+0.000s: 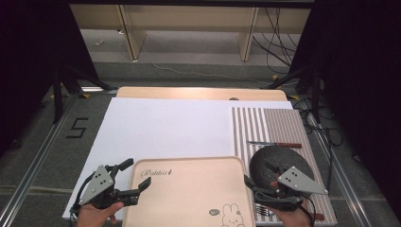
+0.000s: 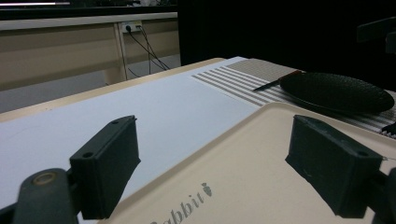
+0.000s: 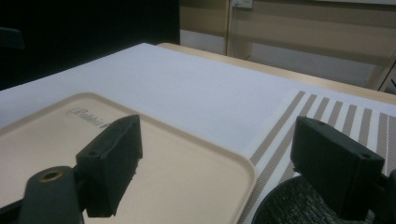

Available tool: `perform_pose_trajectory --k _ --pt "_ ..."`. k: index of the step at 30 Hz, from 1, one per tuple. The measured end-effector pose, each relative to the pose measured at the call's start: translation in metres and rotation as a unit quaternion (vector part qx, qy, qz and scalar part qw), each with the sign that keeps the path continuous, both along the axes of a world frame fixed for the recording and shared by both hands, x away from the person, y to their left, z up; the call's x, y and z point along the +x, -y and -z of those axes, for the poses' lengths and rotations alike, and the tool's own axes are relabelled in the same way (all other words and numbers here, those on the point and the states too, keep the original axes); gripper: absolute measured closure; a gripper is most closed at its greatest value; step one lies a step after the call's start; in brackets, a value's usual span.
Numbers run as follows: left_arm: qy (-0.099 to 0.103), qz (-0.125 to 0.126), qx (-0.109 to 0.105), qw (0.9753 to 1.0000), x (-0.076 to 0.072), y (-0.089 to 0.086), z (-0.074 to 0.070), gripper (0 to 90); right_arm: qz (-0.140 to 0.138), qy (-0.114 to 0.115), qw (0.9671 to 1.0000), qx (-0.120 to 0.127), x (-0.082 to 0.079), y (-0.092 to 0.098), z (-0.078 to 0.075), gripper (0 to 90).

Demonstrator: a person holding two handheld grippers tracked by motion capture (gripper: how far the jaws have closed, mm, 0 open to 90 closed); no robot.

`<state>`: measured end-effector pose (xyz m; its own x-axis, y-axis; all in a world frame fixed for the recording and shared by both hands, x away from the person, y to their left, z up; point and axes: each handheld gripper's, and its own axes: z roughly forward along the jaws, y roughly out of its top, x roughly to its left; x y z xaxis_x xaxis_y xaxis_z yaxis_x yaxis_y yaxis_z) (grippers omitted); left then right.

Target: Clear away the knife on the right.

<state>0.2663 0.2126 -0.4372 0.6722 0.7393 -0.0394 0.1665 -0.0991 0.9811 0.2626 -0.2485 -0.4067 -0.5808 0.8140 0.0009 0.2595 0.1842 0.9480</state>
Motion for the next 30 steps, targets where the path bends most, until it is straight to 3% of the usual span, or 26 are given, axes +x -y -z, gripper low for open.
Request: perform_pose_trajectory --k 8,16,20,30 --pt "0.001 -0.001 0.0 1.0 0.0 -0.001 0.0 15.9 -0.001 -0.001 1.0 -0.009 0.014 0.007 -0.009 17.9" --pt "0.0 -0.001 -0.001 1.0 0.001 -0.001 -0.001 15.9 -0.001 -0.028 0.999 -0.035 0.037 0.03 -0.019 18.3" --pt "0.0 -0.001 0.0 1.0 0.001 -0.001 0.0 15.9 0.0 -0.037 0.9988 -0.033 0.046 0.037 -0.022 18.1" --pt "0.003 0.0 -0.005 1.0 0.002 -0.002 0.0 15.9 0.022 -0.065 0.996 -0.057 0.076 0.063 -0.029 18.0"
